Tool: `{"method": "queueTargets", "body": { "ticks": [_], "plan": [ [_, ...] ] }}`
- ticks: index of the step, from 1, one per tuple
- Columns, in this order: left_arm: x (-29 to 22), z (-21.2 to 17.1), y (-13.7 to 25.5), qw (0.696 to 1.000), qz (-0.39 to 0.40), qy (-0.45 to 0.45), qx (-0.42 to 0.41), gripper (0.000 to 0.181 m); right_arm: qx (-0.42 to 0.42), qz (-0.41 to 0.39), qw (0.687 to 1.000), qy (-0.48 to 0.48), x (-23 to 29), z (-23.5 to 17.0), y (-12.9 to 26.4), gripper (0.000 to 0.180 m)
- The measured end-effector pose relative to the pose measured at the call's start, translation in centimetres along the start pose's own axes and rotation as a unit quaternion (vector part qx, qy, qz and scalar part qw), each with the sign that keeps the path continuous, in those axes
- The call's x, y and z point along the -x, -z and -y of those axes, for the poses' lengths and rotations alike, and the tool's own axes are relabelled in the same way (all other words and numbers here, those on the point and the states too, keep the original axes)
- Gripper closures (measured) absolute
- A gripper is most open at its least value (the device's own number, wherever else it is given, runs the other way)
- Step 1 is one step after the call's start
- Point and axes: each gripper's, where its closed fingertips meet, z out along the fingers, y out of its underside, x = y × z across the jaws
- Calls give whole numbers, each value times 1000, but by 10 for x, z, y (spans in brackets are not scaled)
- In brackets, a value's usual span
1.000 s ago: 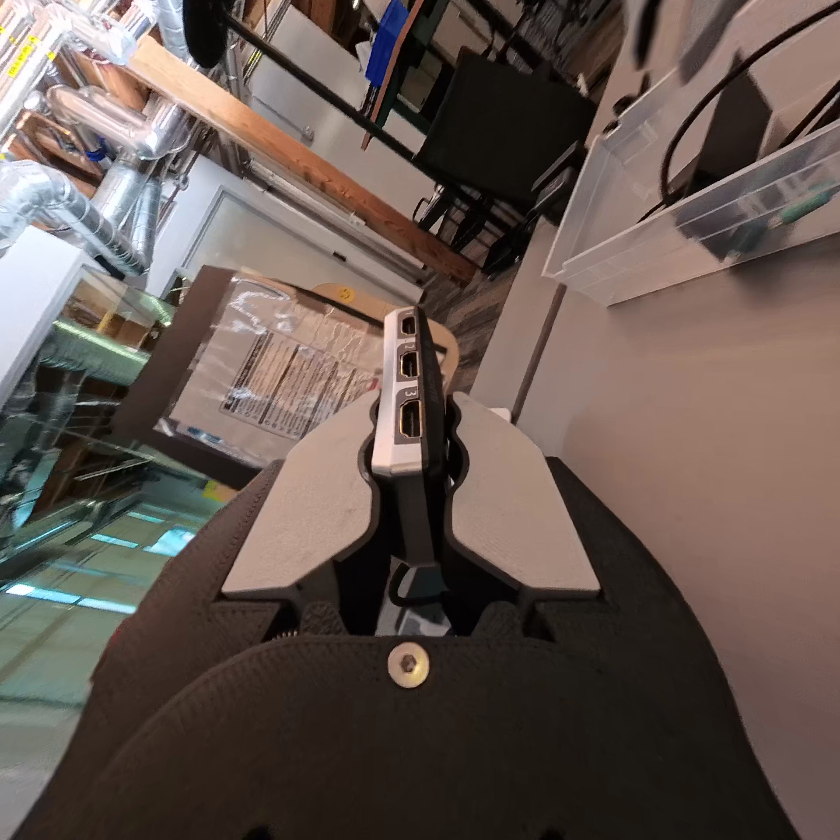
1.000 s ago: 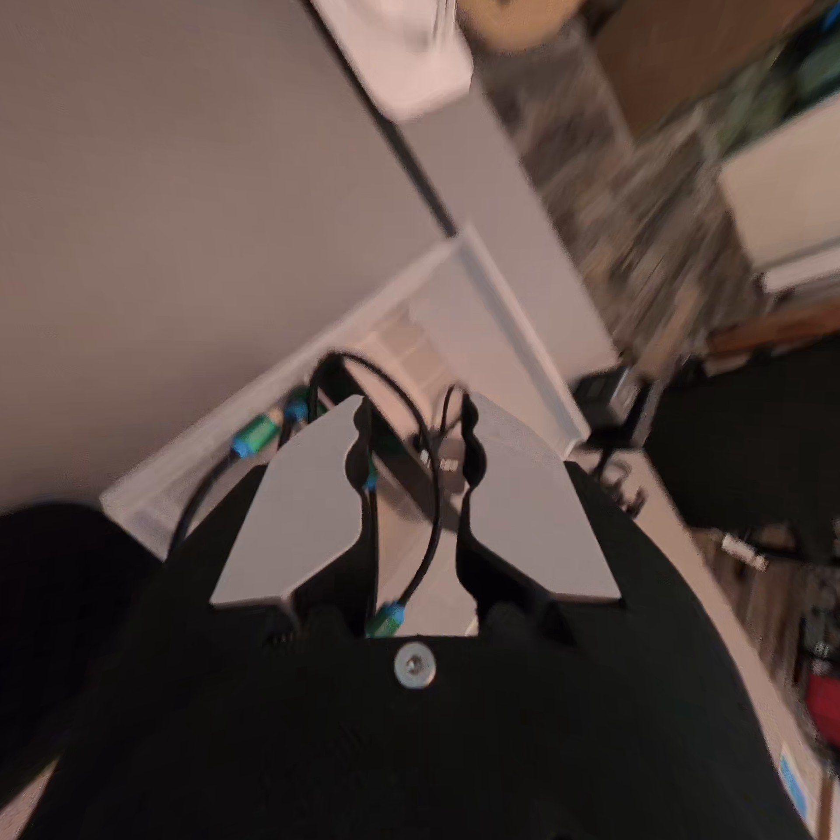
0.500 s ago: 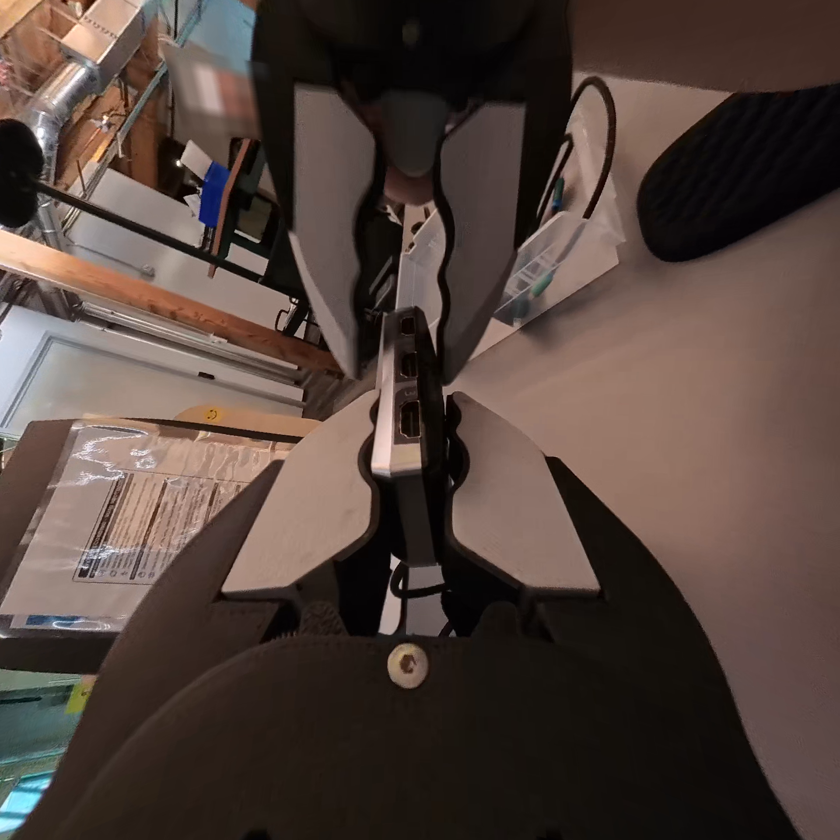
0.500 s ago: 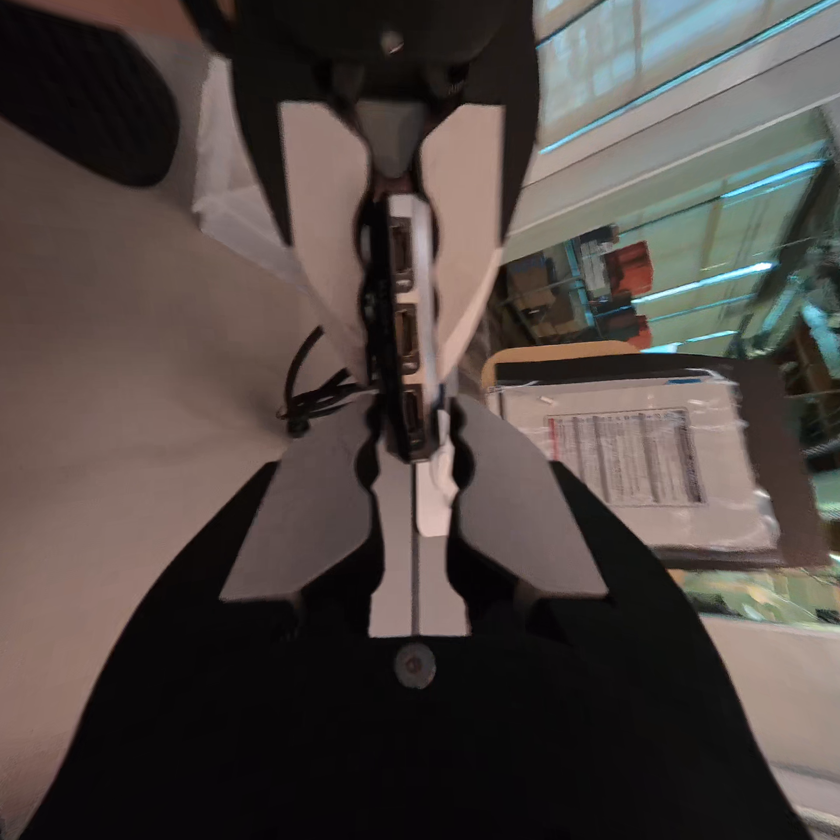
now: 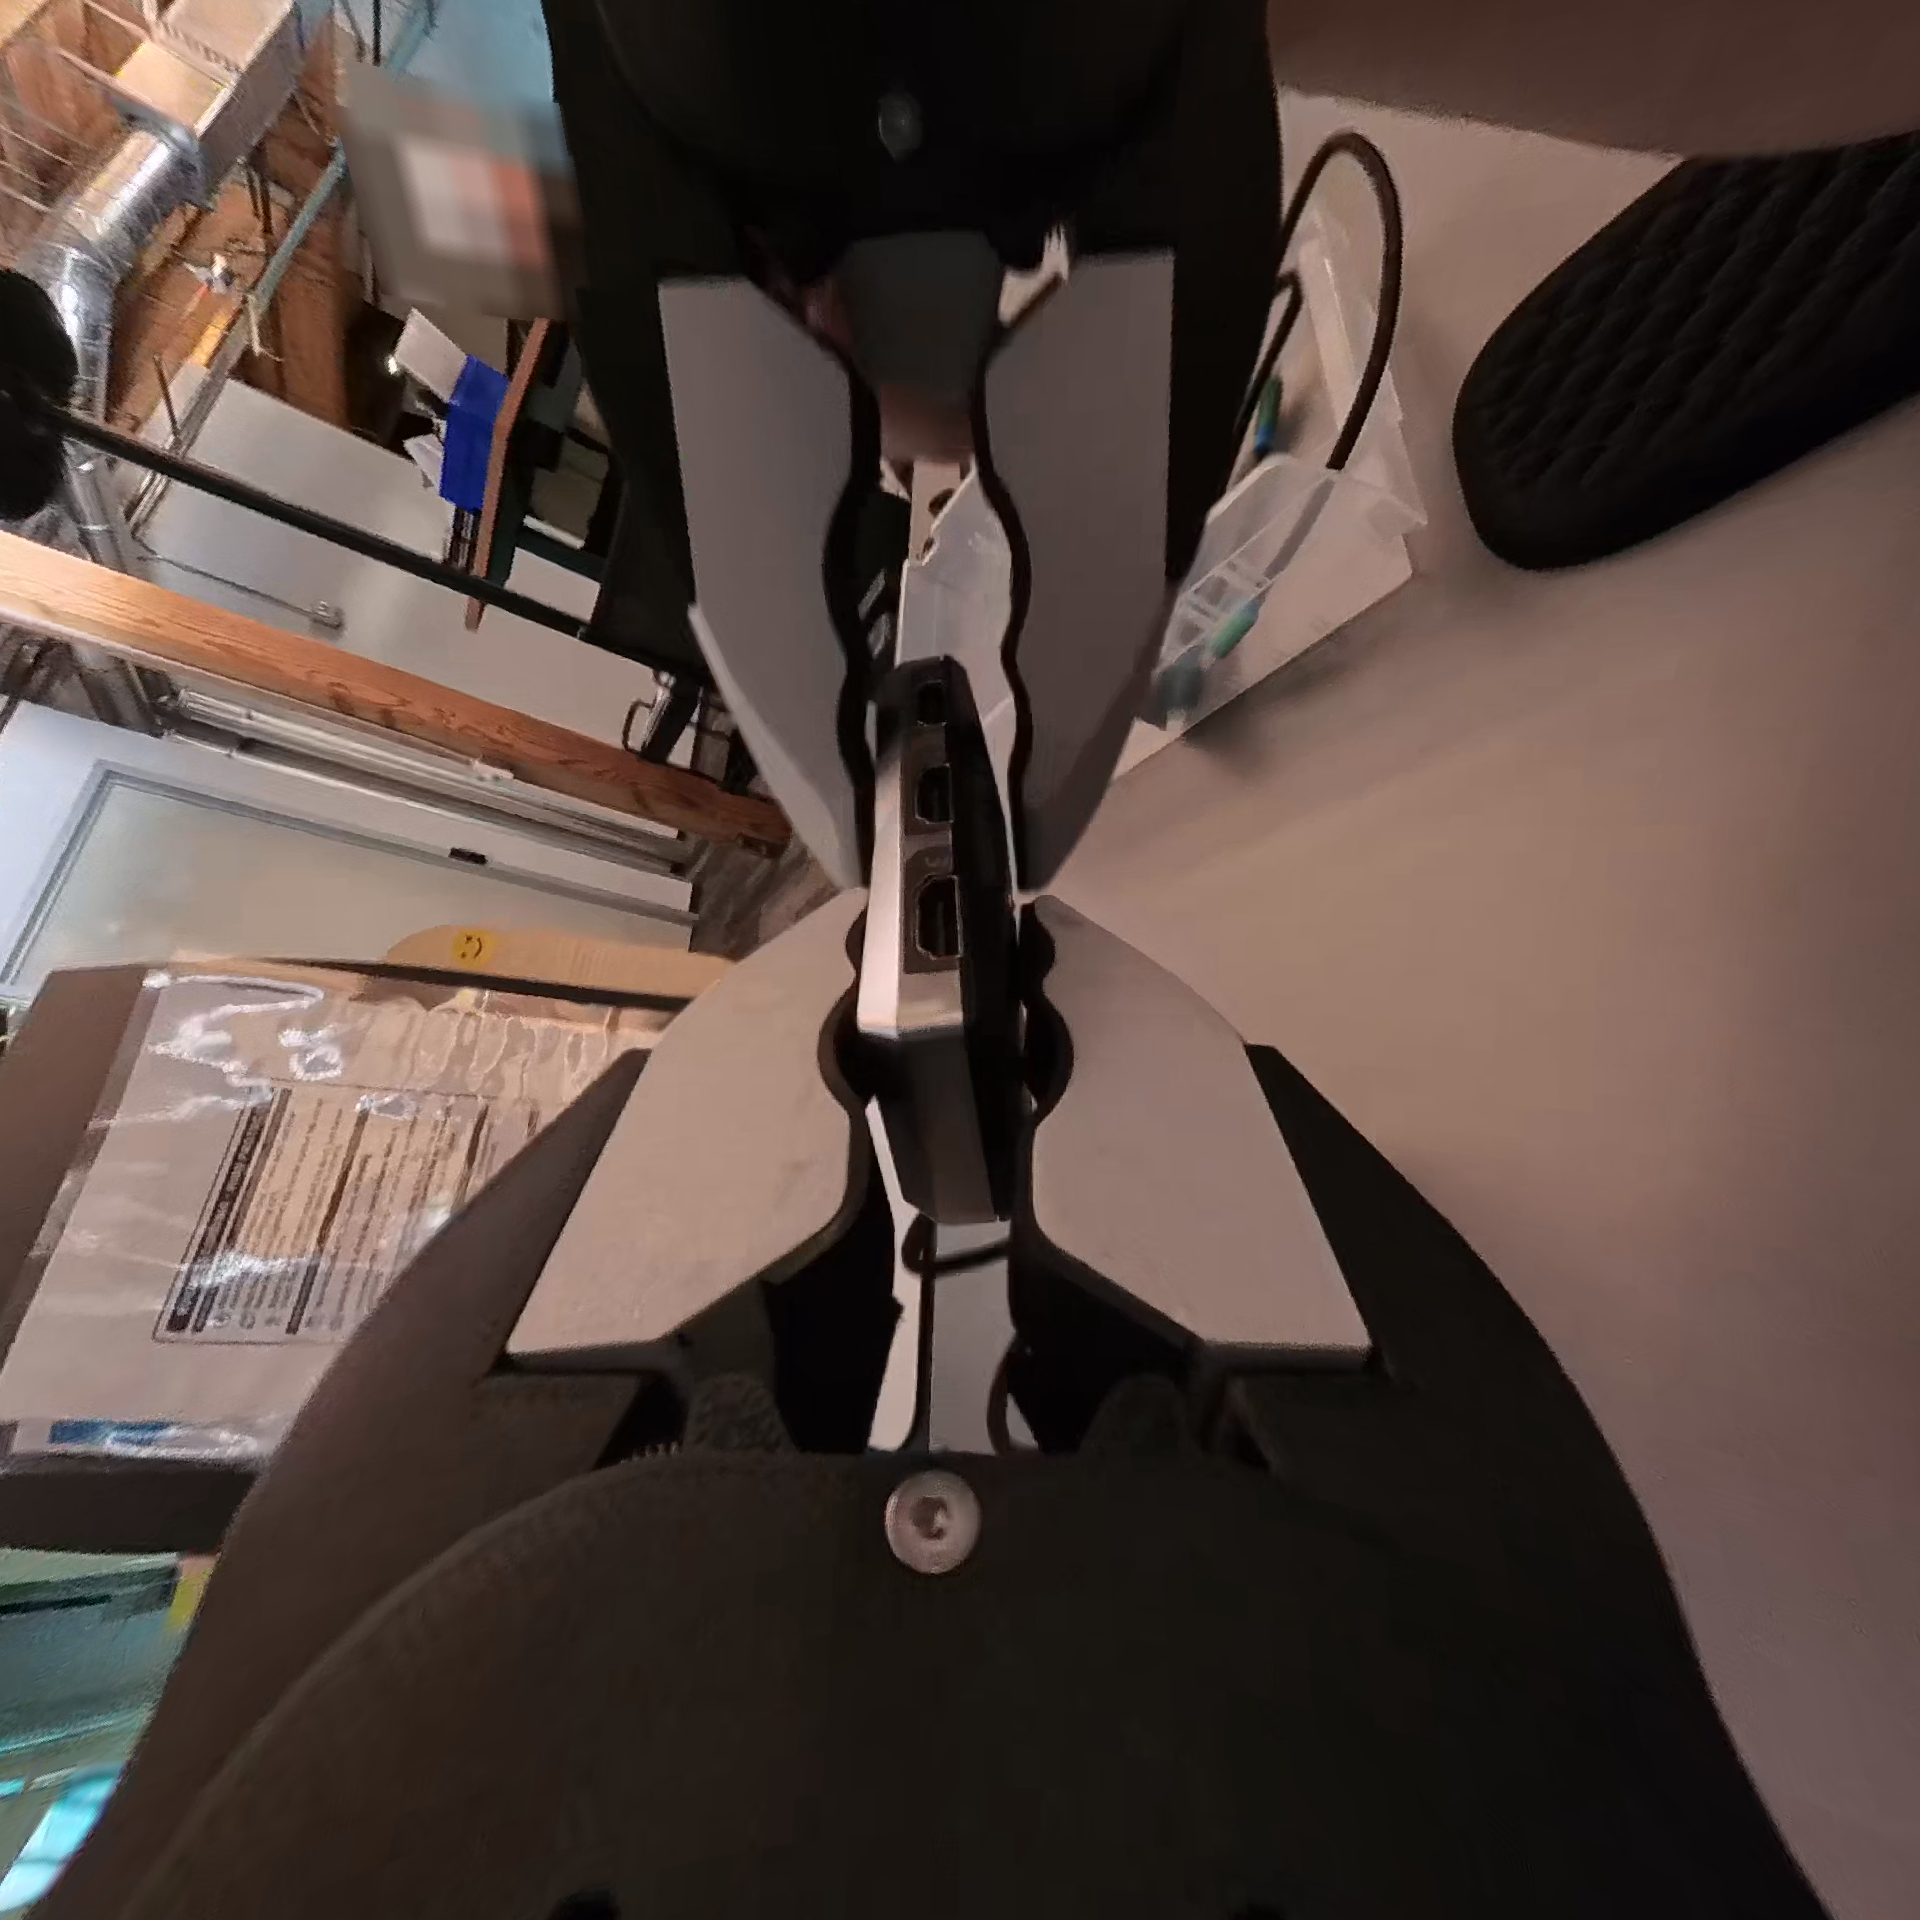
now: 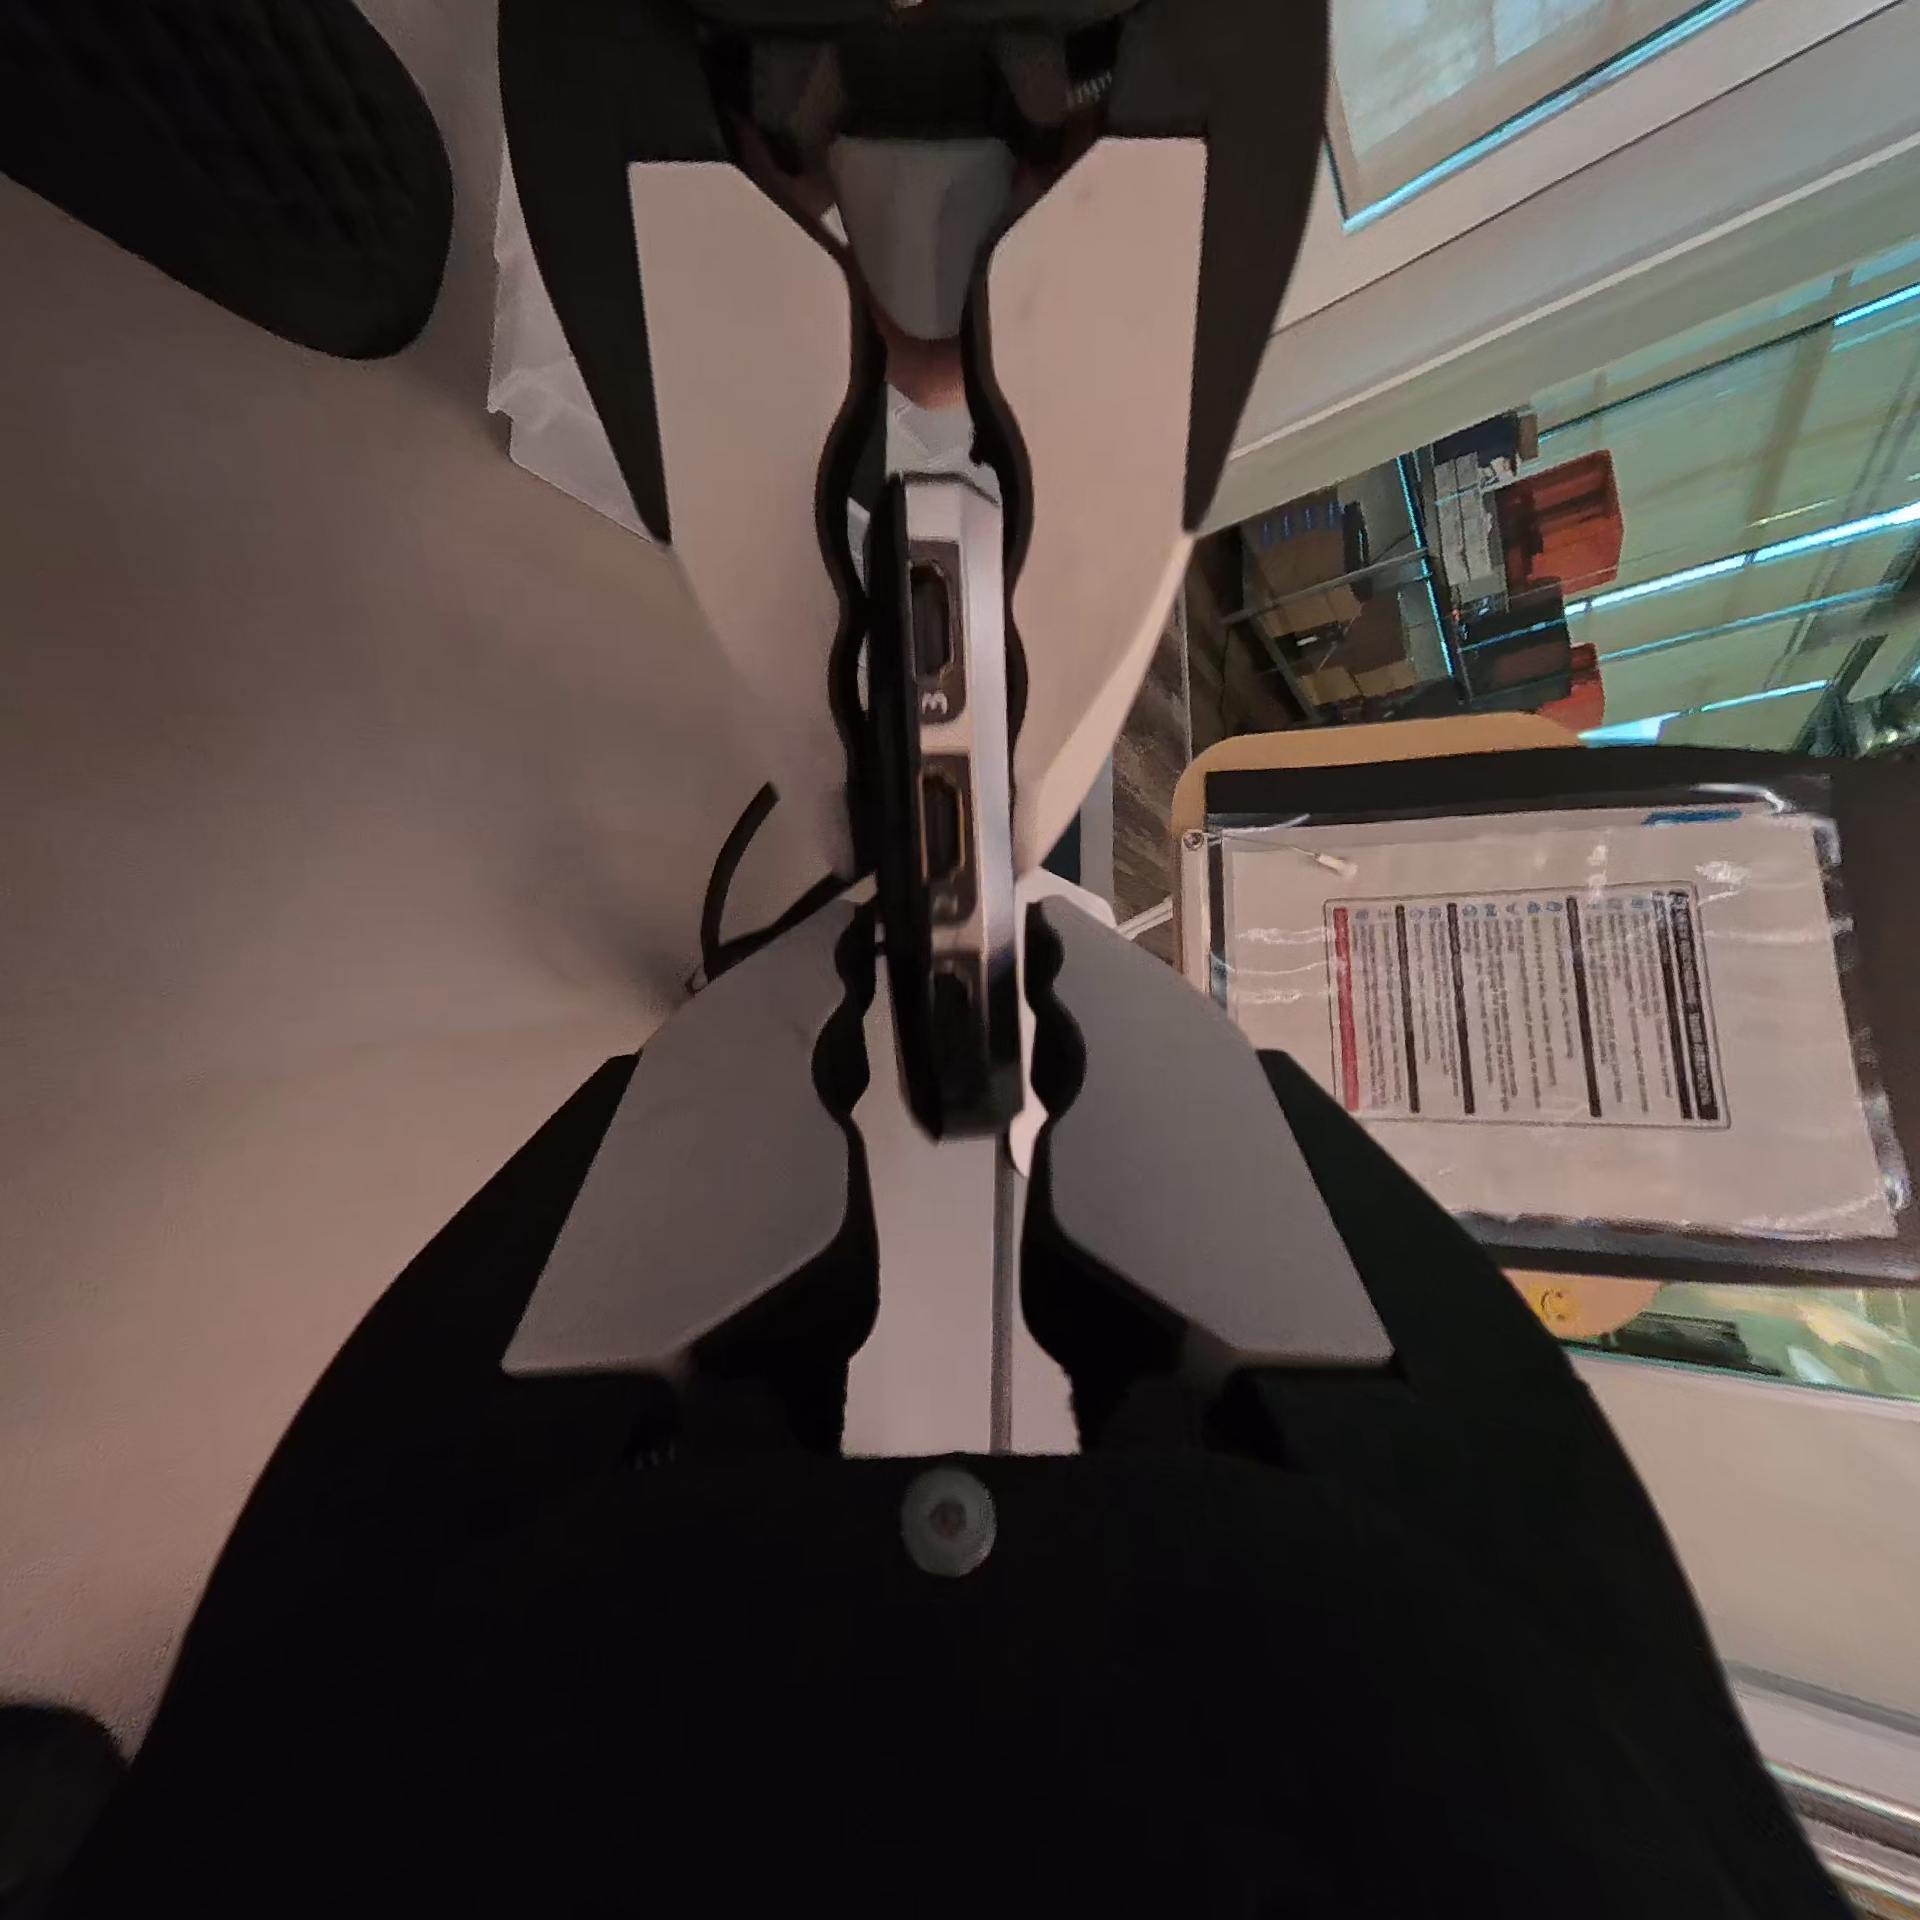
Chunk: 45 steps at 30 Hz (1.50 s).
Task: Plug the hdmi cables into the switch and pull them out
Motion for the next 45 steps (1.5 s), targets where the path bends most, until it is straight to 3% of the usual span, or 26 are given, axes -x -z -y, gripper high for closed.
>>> {"method": "queueTargets", "body": {
  "ticks": [16,18,20,23,27,30,32,39,43,45],
  "plan": [
    [-5,-1,-5,1000,-12,11,9,159,64,24,998,-3,10,-13,-7,155],
    [6,-3,-5,999,23,22,6,156,63,29,997,-25,6,-14,-7,157],
    [31,-1,5,994,94,49,-7,139,48,13,997,-54,-8,-18,3,157],
    [67,4,33,977,164,128,-43,138,17,-53,992,-116,-44,-34,41,157],
    [85,3,59,964,177,187,-71,140,-34,-191,962,-194,-94,-65,117,157],
    [88,-9,62,965,189,176,-33,141,2,-281,934,-221,-112,-102,161,157],
    [86,-14,59,968,184,172,-15,140,24,-300,921,-246,-114,-127,174,157],
    [76,-19,45,973,163,164,7,141,139,-260,887,-355,-93,-237,150,157],
    [75,-22,43,973,157,169,11,142,102,-215,865,-441,-82,-265,123,156],
    [75,-24,43,973,155,170,13,142,64,-196,829,-520,-79,-275,114,158]
  ]
}}
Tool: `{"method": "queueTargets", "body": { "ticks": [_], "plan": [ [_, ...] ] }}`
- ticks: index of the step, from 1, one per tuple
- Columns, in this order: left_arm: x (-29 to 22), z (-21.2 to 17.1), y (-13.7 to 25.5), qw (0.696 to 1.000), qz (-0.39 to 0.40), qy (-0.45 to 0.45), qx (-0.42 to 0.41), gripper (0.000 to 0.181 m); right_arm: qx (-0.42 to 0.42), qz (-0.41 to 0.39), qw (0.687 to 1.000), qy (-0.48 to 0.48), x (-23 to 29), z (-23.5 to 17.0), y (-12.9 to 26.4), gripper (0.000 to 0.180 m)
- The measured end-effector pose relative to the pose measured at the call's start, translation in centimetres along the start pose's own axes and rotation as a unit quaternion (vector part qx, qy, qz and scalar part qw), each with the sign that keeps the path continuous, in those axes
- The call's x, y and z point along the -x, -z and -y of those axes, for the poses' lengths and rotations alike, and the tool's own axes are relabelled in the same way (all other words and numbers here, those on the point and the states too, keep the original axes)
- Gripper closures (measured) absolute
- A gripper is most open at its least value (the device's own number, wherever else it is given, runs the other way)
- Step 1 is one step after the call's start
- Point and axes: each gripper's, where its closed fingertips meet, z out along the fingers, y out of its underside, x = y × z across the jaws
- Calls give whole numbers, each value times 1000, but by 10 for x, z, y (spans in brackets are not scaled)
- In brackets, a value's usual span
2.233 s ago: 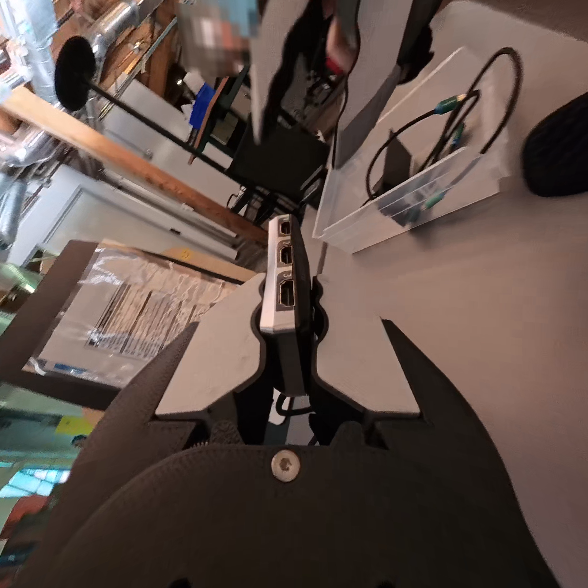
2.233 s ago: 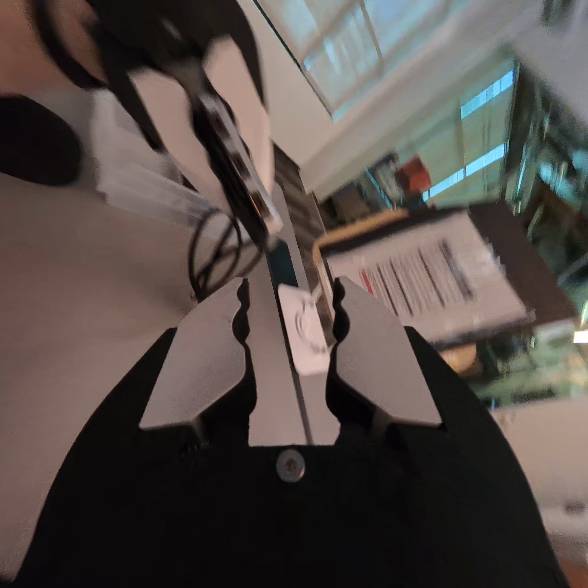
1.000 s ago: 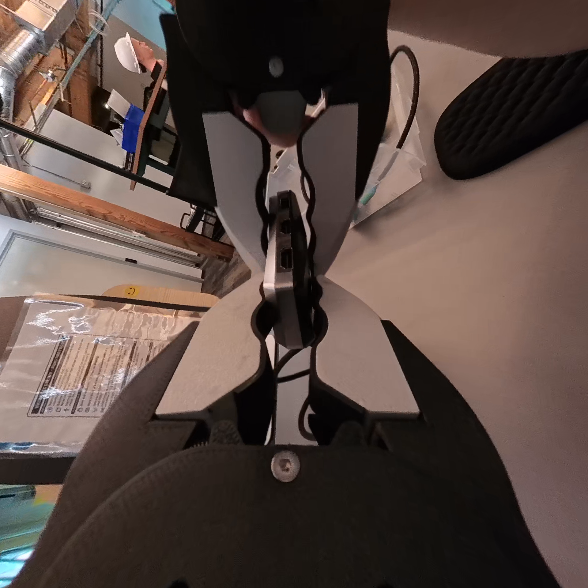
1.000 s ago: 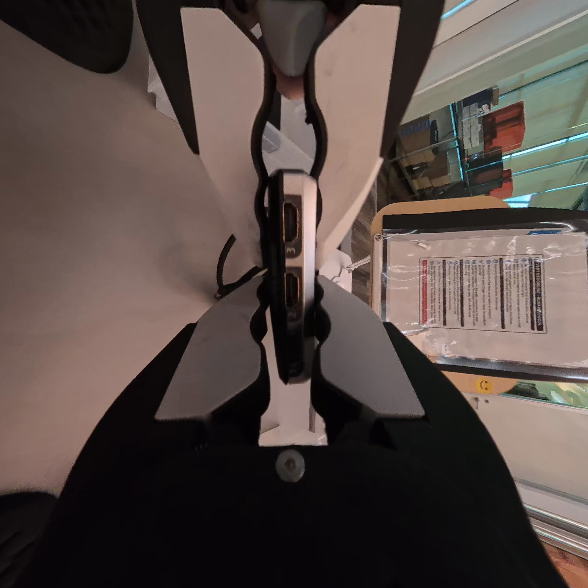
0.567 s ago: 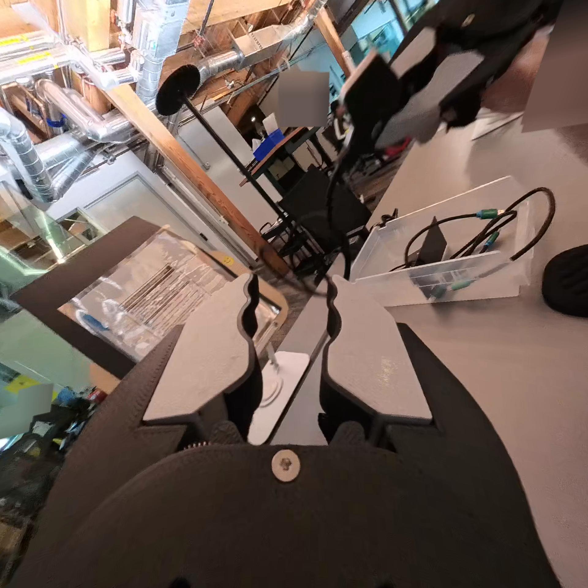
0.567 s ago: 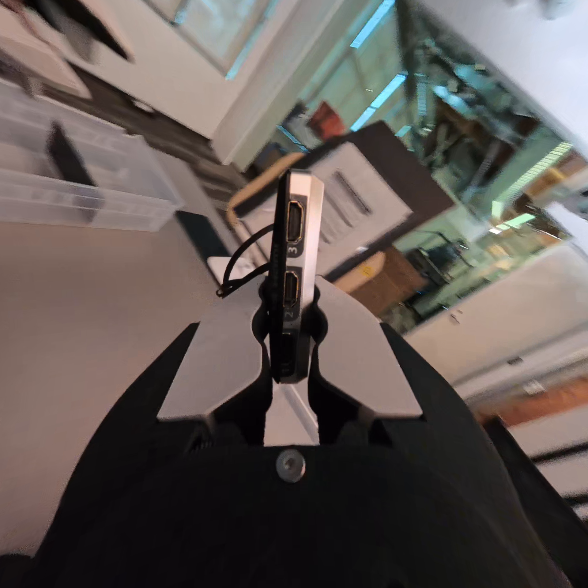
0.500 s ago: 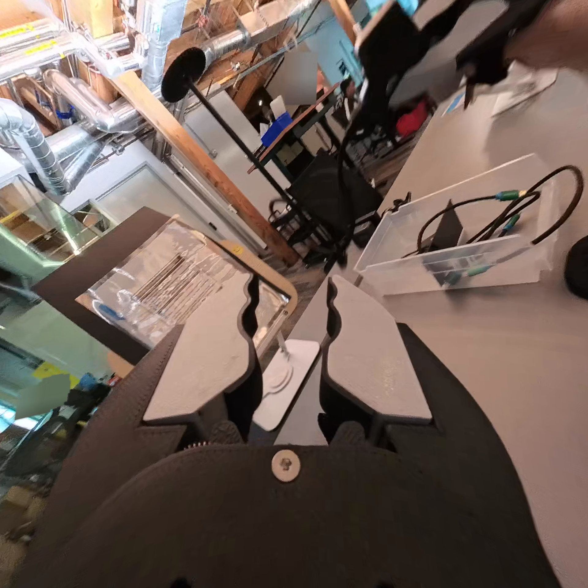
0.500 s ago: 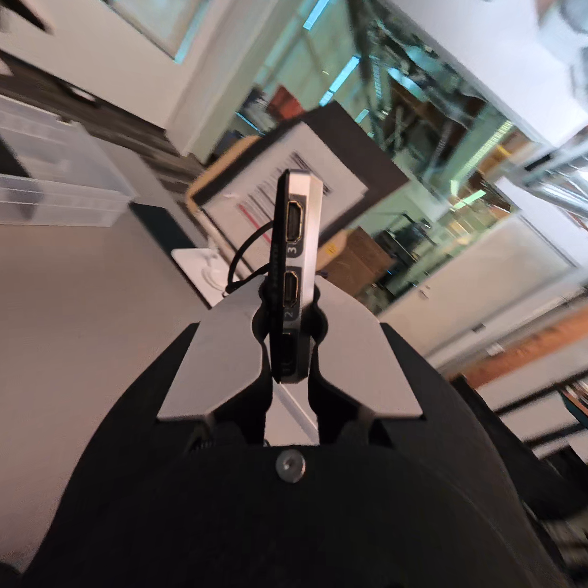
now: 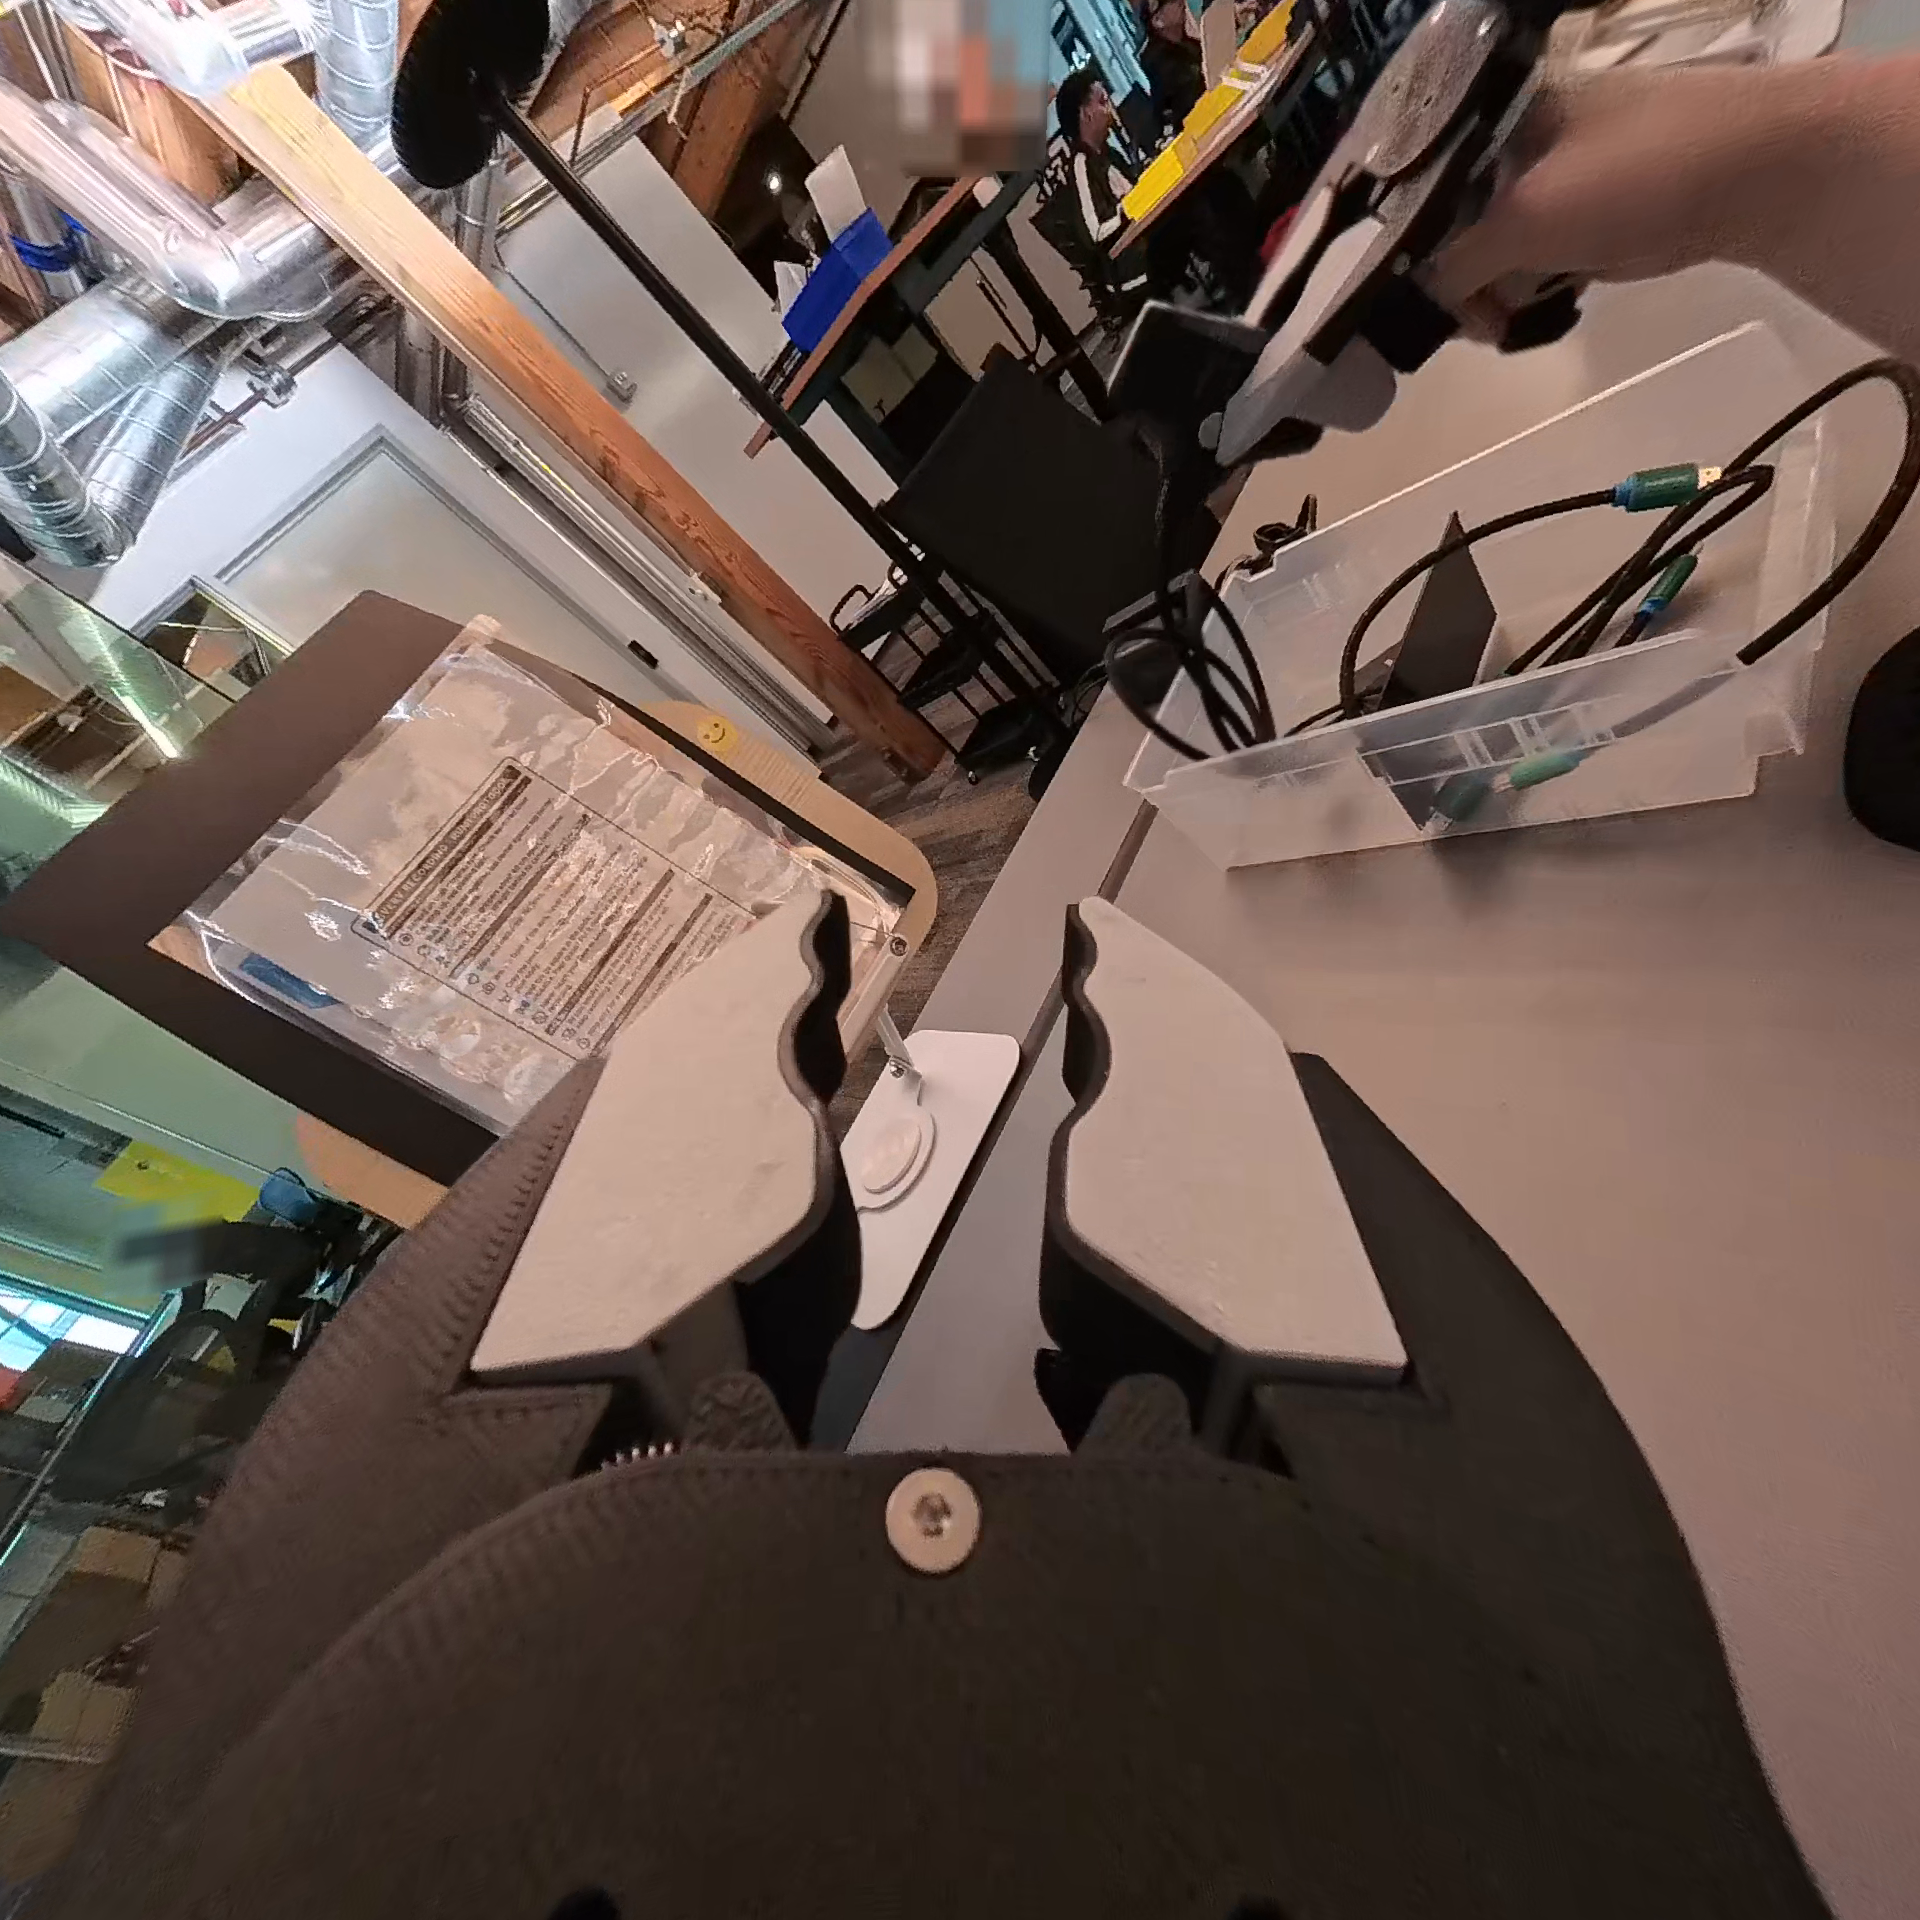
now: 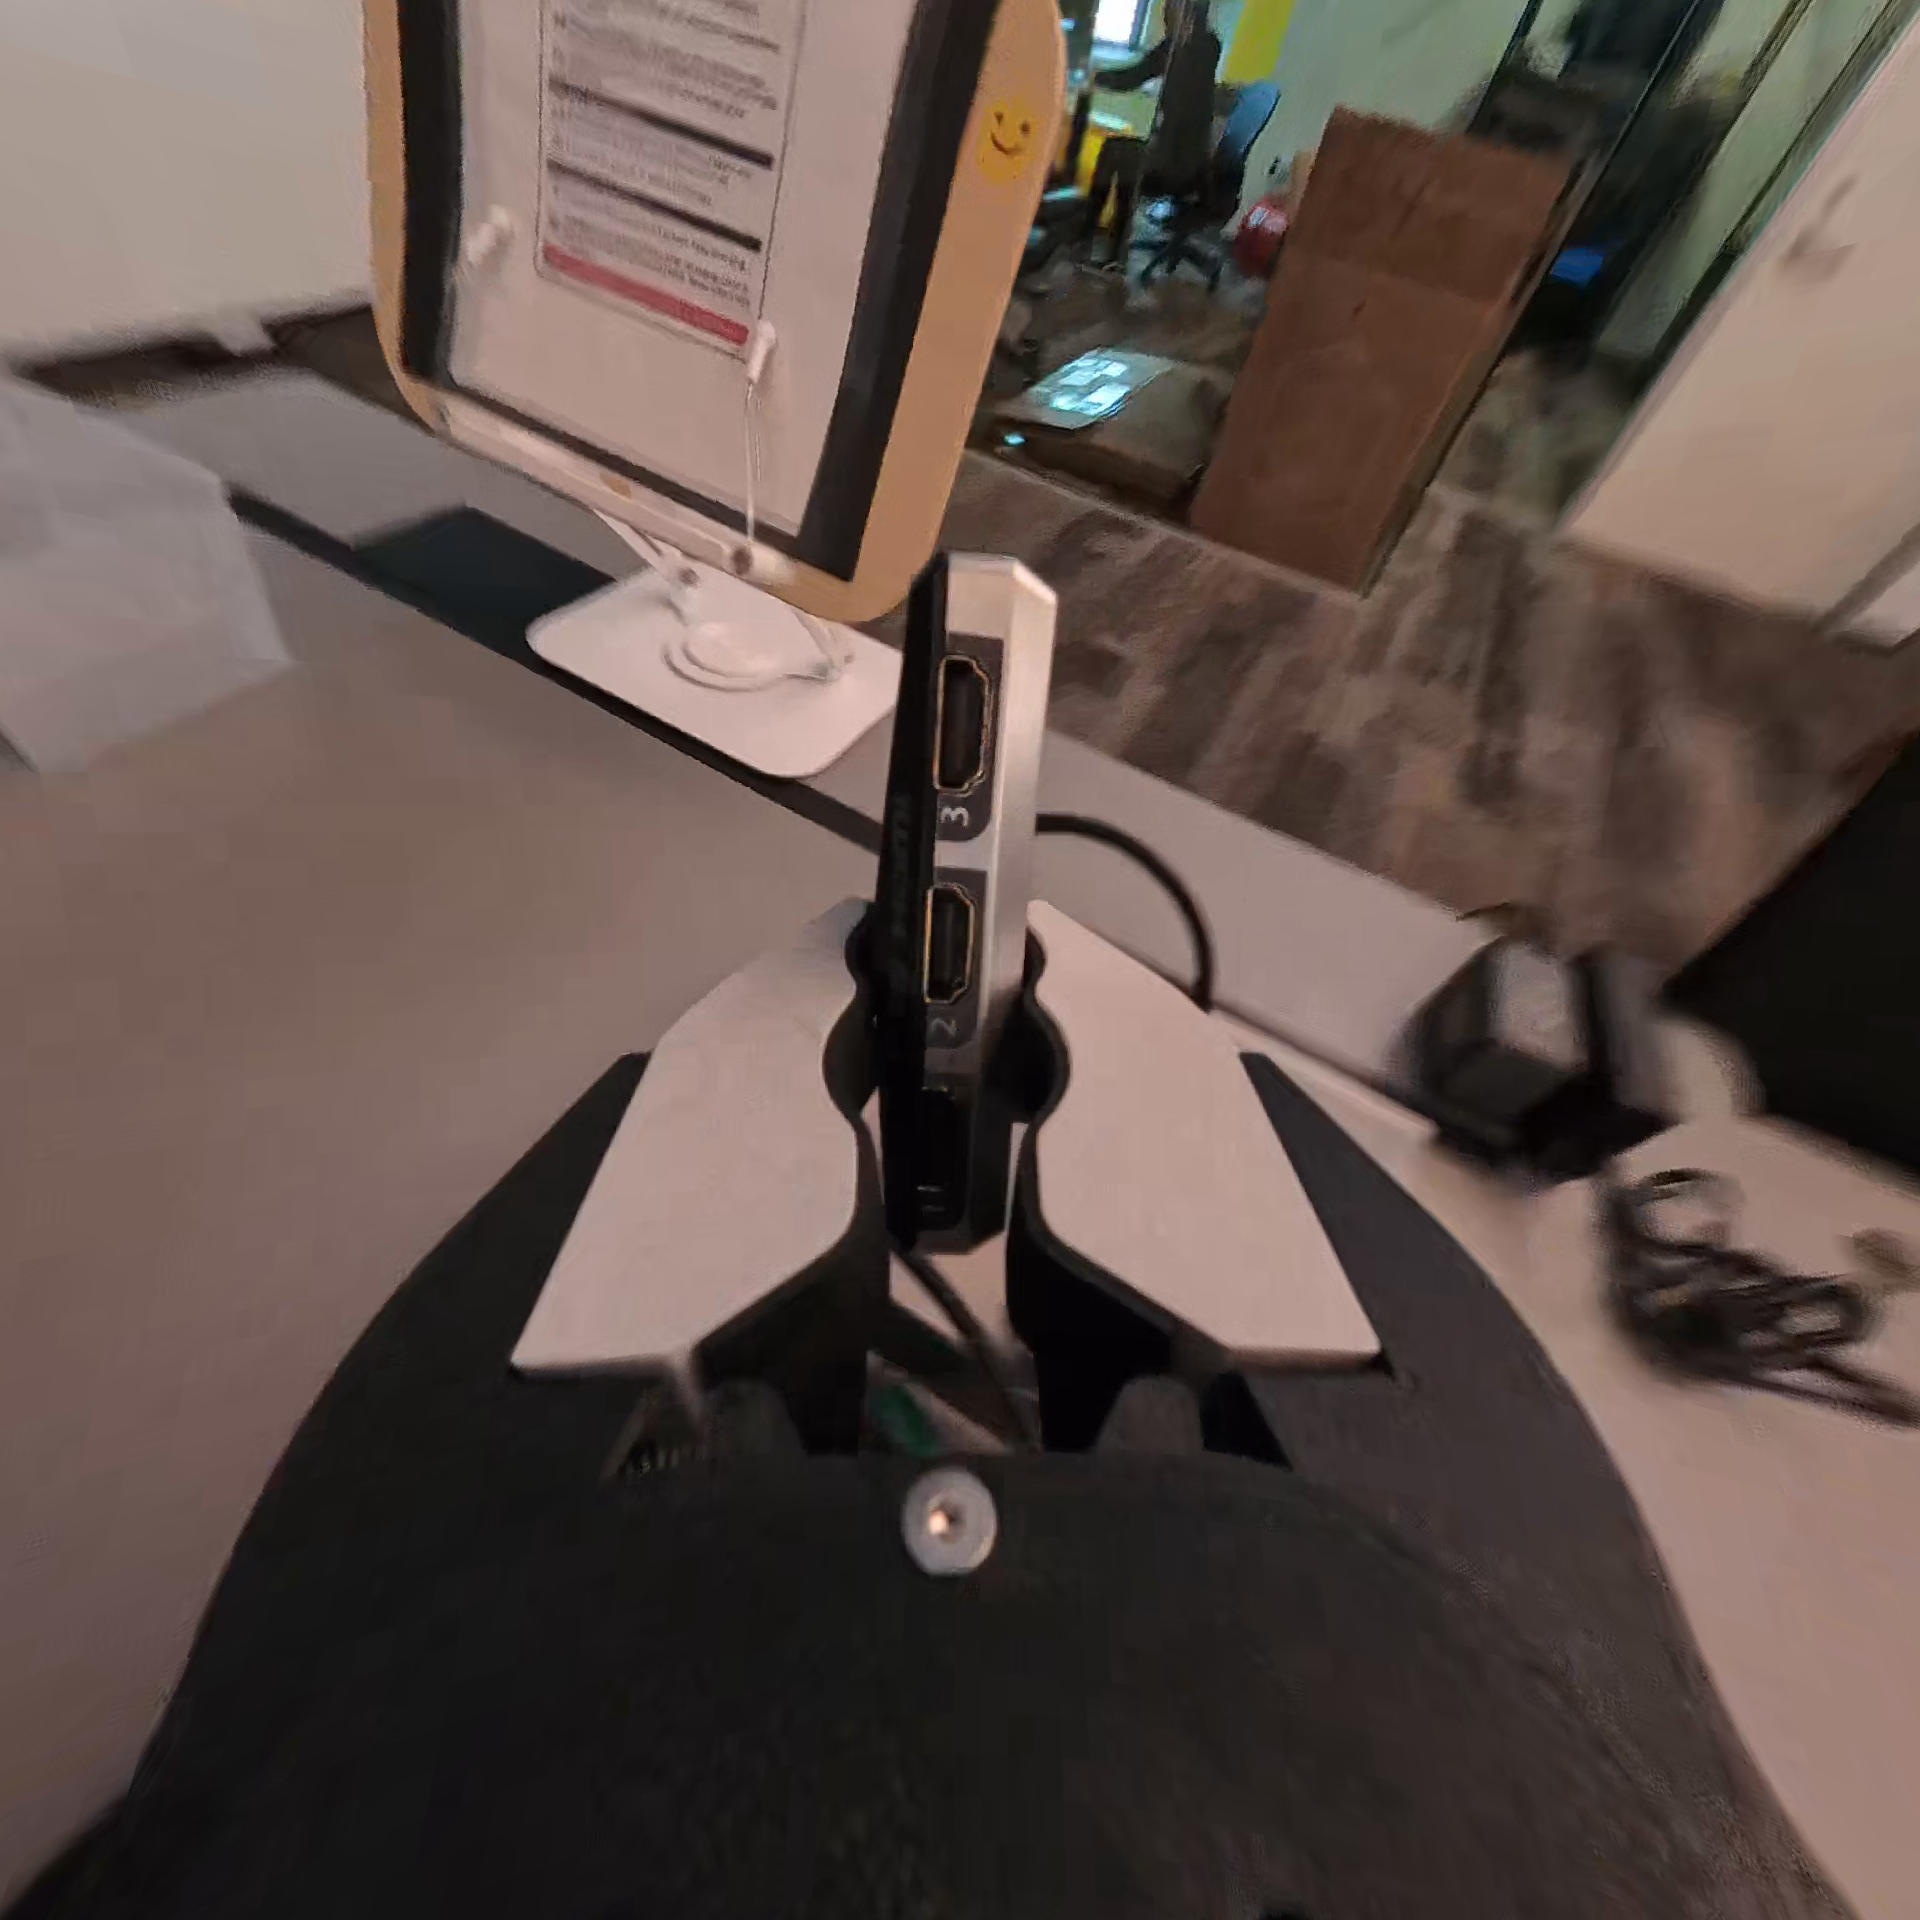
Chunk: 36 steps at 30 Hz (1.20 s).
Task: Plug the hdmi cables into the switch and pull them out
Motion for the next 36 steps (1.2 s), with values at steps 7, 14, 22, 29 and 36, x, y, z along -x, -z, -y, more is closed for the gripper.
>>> {"method": "queueTargets", "body": {
  "ticks": [7,14,22,29,36],
  "plan": [
    [5,-3,4,1000,4,1,6,144,52,70,966,-245,-20,-52,-22,158],
    [6,-8,4,1000,-3,9,13,145,88,-5,946,-313,-62,-102,-29,130],
    [1,-19,-4,999,-14,5,34,145,119,-96,962,-227,-94,-126,-8,136],
    [8,-26,1,999,-4,-1,52,146,290,-107,945,-106,-76,-154,8,146],
    [48,-37,34,994,58,25,87,148,378,-115,910,-123,-66,-168,46,144]
  ]
}}
